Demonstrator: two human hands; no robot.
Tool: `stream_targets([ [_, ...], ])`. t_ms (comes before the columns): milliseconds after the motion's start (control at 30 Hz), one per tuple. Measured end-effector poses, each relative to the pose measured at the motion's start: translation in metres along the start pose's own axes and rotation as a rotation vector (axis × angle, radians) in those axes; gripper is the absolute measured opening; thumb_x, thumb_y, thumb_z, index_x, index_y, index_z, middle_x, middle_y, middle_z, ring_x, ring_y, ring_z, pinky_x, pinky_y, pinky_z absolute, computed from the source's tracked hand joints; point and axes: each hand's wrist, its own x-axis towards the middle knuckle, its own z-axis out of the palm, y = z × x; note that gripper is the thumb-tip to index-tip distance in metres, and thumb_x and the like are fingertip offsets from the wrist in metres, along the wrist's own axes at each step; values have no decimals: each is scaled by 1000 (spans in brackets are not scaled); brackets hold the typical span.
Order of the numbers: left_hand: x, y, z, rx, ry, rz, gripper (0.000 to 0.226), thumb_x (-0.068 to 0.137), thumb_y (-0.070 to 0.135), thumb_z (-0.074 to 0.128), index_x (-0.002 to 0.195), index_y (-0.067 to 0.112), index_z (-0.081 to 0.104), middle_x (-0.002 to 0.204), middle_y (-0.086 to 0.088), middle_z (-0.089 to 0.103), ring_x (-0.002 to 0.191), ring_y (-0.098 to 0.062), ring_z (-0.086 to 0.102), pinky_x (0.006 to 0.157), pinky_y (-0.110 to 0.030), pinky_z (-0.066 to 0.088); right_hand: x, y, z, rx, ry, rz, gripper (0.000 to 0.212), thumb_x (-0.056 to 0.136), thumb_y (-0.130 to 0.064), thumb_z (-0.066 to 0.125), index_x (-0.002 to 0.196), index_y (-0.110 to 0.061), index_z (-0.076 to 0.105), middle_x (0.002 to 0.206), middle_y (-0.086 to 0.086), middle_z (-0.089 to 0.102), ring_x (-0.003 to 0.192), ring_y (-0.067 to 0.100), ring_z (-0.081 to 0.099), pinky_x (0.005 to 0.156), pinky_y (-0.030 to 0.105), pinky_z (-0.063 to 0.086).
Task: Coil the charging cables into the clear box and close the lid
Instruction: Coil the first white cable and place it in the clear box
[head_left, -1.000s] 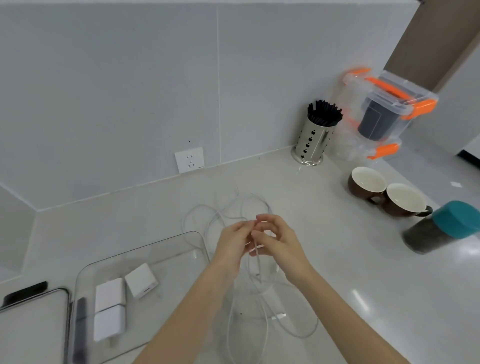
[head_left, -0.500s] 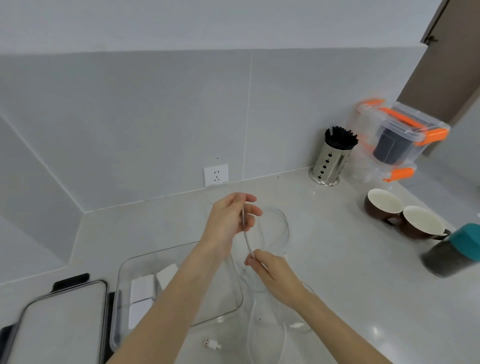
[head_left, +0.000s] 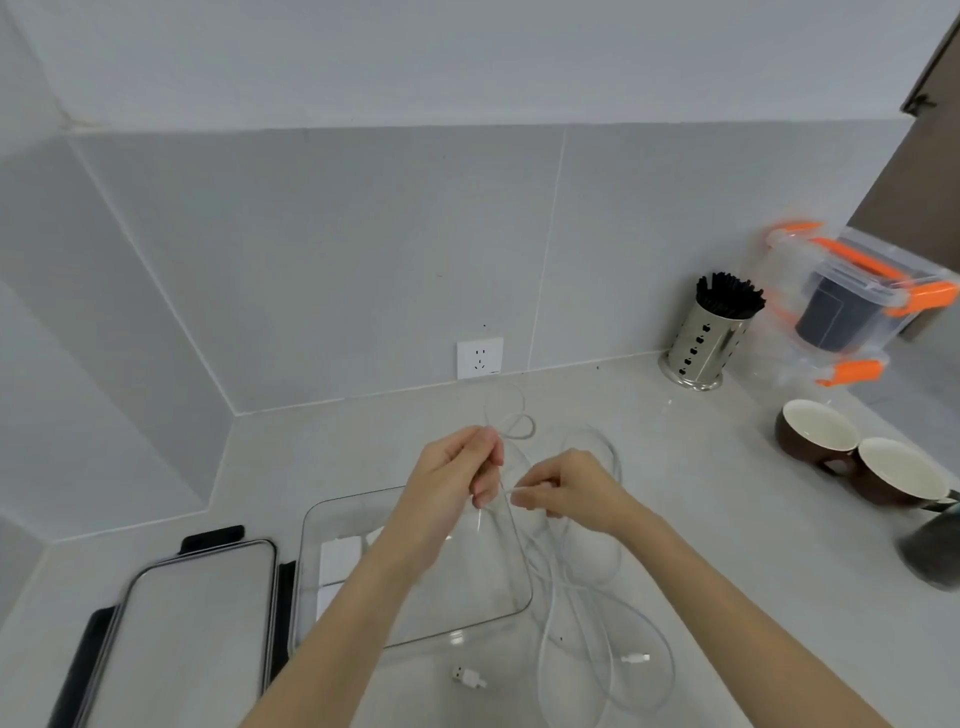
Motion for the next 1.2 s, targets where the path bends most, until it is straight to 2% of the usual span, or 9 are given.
stream_targets([
  [133,-11,16,-12,38,15,82,37,97,19,36,61,13,43,45,13,25,44,-7,20,46,-16,22,4,-13,-15,177,-102,13,36,75,-21,74,109,-27,63,99,-13,68,92,-3,61,86,15,45],
  [267,-20,37,-18,145,-105,188,38,97,23,40,60,17,46,45,13,28,43,-6,22,44,-12,25,16,-27,-5,329,166,12,87,67,-28,79,139,-26,29,125,2,50,99,17,61,82,18,50],
  [333,-28,48,-17,201,-194,240,34,91,29,41,59,19,48,44,12,29,43,-6,23,44,-13,25,26,-35,3,207,241,-47,112,54,-50,71,146,-24,12,135,3,35,116,17,47,99,25,41],
  [433,-38,66,-14,190,-264,293,32,87,30,41,58,20,49,44,12,28,42,-5,23,44,-13,24,51,-28,18,19,174,-117,84,55,-72,50,129,-36,38,113,-10,39,110,14,35,103,31,32],
  [500,-43,79,-16,143,-264,331,34,88,31,44,56,24,51,44,13,28,42,-4,23,43,-12,24,69,-21,26,25,202,-42,19,71,-62,54,80,-46,48,80,-17,41,89,14,39,75,25,41],
  [533,-45,85,-19,95,-260,354,35,90,33,48,56,26,52,44,15,28,41,-4,23,43,-12,24,72,-20,28,10,228,10,15,80,-48,54,68,-41,50,71,-11,46,80,14,43,63,23,37],
  [667,-41,100,-42,-58,-112,418,35,90,36,47,57,26,51,44,18,28,38,-3,22,41,-14,24,72,7,32,53,163,205,24,90,-17,51,92,-2,70,93,15,71,76,20,58,60,24,40],
  [1000,10,21,-69,192,286,281,36,98,20,38,63,20,47,39,12,33,41,-4,26,44,-19,26,51,-38,-8,375,324,138,51,88,-40,57,51,-5,61,44,11,59,30,15,49,37,21,41],
  [1200,22,-7,-57,320,270,200,31,97,22,39,69,14,51,76,4,66,46,-3,44,48,-11,36,28,-107,-35,515,290,-90,45,87,-35,59,49,-11,55,38,4,54,29,15,39,38,20,33],
])
